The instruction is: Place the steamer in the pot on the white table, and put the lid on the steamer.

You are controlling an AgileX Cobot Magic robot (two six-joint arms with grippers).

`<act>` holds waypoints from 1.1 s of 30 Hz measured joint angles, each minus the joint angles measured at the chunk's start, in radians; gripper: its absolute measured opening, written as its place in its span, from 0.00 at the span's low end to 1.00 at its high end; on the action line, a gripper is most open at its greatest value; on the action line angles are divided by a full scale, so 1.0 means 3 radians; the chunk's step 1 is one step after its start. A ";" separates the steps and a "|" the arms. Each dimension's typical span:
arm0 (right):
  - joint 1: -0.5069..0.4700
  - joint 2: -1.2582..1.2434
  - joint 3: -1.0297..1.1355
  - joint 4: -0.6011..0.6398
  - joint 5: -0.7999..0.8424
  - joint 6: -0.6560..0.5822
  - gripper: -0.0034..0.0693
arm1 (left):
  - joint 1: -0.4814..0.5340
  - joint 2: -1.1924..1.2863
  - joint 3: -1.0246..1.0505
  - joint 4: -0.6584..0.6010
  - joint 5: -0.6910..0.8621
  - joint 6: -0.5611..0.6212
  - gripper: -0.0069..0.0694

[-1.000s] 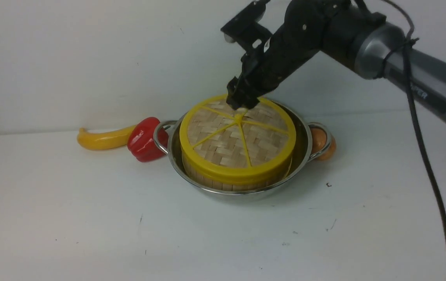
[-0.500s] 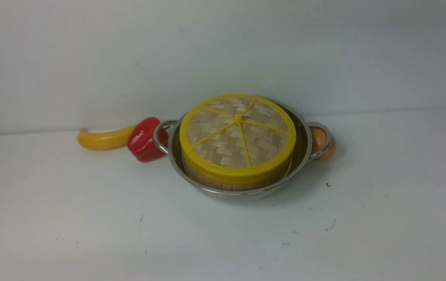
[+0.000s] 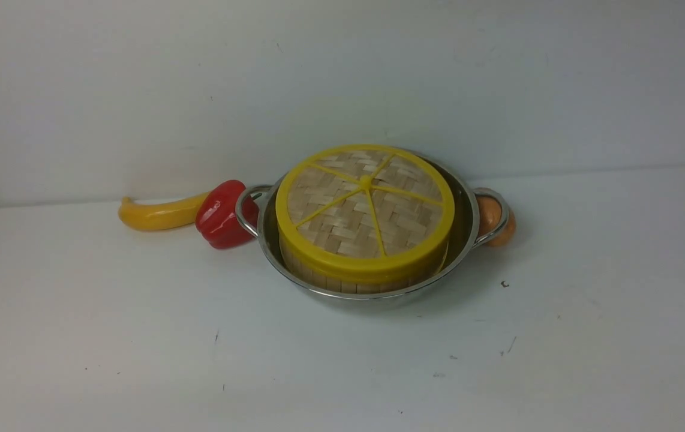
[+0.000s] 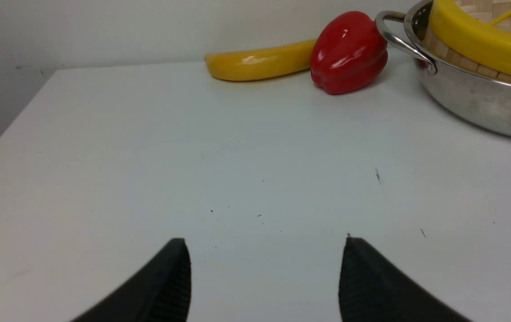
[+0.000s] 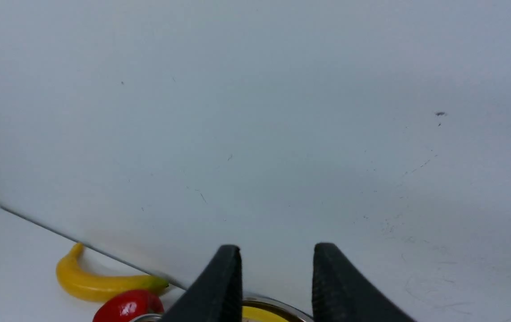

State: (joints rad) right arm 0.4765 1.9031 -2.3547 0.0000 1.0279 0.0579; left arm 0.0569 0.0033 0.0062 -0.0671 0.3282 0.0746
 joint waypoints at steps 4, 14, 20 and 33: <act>0.0000 0.0000 0.0000 -0.0020 0.0312 0.0000 0.37 | 0.0000 0.0000 0.0000 0.0000 0.0000 0.0000 0.64; -0.0007 -0.0987 0.1479 -0.0484 0.0564 0.0000 0.38 | 0.0000 0.0000 0.0000 0.0000 0.0000 0.0001 0.64; -0.0325 -0.2271 0.3139 -0.0577 -0.0118 0.0222 0.38 | 0.0000 0.0000 0.0000 0.0000 0.0000 0.0004 0.64; -0.1424 -0.4515 0.5784 -0.1075 -0.1736 0.0774 0.38 | 0.0000 0.0000 0.0000 0.0000 0.0000 0.0004 0.64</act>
State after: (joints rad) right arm 0.0494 0.5487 -0.6193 -0.3225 0.5071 0.2902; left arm 0.0569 0.0033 0.0062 -0.0671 0.3282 0.0759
